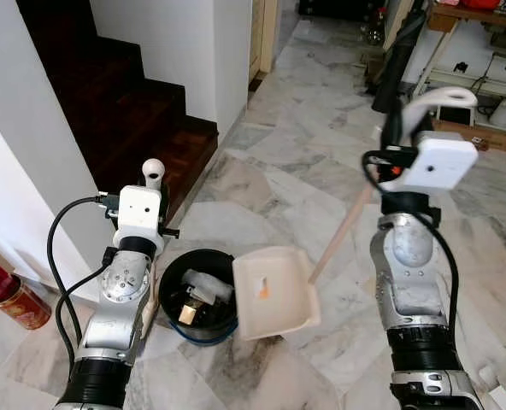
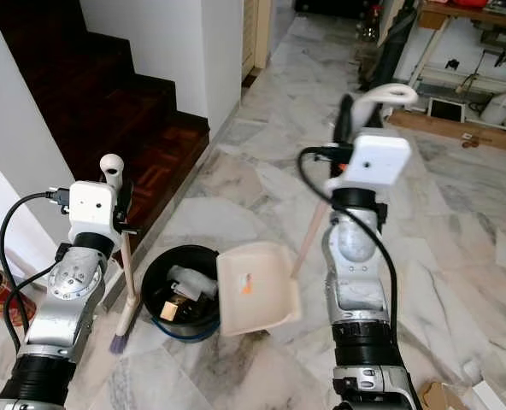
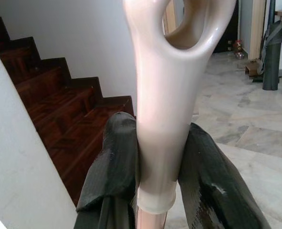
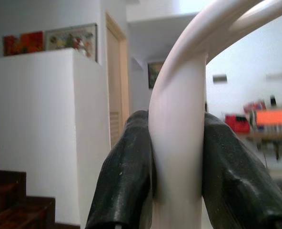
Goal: Sweep floor
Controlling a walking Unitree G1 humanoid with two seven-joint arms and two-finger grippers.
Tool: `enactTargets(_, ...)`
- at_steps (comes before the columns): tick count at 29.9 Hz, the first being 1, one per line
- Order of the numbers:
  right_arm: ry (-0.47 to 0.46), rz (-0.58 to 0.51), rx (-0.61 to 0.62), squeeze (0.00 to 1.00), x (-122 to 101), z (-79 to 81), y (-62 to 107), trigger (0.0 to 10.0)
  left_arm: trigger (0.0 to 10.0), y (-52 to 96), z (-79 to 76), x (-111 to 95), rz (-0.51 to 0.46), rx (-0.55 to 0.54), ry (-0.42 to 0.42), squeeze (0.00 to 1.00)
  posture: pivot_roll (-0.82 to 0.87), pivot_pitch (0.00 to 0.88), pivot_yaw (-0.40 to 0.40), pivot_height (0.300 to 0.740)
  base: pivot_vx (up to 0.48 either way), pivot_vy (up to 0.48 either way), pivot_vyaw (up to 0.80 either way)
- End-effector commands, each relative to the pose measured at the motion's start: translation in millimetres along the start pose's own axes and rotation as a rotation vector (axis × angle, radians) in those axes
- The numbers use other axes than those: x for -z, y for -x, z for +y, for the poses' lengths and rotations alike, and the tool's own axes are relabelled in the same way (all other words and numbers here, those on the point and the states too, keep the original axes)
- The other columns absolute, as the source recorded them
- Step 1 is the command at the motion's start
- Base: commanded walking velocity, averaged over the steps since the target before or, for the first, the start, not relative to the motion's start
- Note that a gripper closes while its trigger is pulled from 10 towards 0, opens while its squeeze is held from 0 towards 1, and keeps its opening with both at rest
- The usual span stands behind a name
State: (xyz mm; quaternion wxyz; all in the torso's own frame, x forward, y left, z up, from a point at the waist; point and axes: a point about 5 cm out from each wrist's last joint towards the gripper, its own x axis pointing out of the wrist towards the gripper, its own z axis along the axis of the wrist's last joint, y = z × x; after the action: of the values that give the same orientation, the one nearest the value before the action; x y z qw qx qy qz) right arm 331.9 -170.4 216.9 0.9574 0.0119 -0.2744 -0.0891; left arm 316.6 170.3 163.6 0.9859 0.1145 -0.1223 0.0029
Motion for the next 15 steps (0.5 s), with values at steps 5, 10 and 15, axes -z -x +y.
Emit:
enactTargets(5,-0.015,0.092,0.067,0.0,18,-21.0,7.9,10.0,10.0,1.9,-1.1,-1,-0.025,-0.005,0.044,0.0,0.1,0.041,-0.052,0.74,0.0,0.0,0.0)
enactTargets(10,-0.005,0.093,0.065,0.0,21,-23.4,10.5,10.0,10.0,4.0,-0.7,2,-0.013,-0.017,0.054,0.0,0.1,0.033,-0.054,0.74,0.0,0.0,0.0)
enactTargets(15,-0.01,0.071,0.068,0.0,18,-25.6,8.5,10.0,10.0,6.1,0.6,3,-0.012,-0.024,0.055,0.0,0.1,0.028,-0.056,0.74,0.0,0.0,0.0)
